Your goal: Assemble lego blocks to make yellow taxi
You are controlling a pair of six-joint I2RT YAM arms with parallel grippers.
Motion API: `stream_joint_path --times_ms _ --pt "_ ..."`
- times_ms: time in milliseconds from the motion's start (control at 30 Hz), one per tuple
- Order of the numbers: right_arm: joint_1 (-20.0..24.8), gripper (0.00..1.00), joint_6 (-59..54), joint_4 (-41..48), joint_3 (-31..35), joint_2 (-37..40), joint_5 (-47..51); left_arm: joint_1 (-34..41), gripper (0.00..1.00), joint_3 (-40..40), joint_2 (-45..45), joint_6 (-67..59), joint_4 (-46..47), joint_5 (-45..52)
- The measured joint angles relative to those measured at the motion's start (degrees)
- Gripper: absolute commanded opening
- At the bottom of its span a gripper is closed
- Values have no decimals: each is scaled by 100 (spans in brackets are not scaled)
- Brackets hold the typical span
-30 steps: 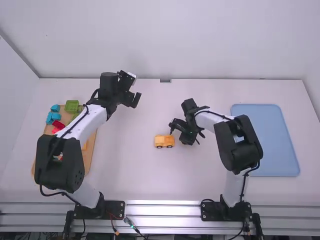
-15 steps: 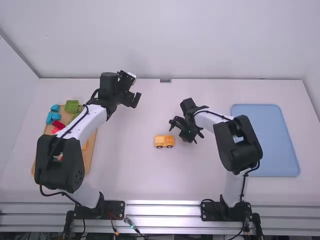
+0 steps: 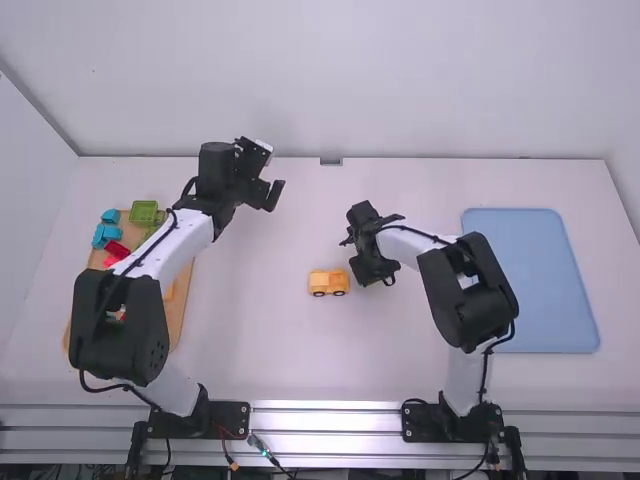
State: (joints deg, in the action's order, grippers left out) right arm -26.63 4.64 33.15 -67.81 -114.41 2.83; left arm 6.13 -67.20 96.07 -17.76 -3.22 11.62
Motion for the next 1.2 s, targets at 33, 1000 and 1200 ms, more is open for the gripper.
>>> stream_joint_path --times_ms 33,1000,1200 --pt "0 0 356 -7 0 0 2 -2 99 0 0 -2 -13 15" --pt "503 2 8105 -378 -17 0 -323 -2 99 0 0 2 -11 33" --pt "411 4 8835 -153 -37 0 -352 0 99 0 0 2 -13 33"
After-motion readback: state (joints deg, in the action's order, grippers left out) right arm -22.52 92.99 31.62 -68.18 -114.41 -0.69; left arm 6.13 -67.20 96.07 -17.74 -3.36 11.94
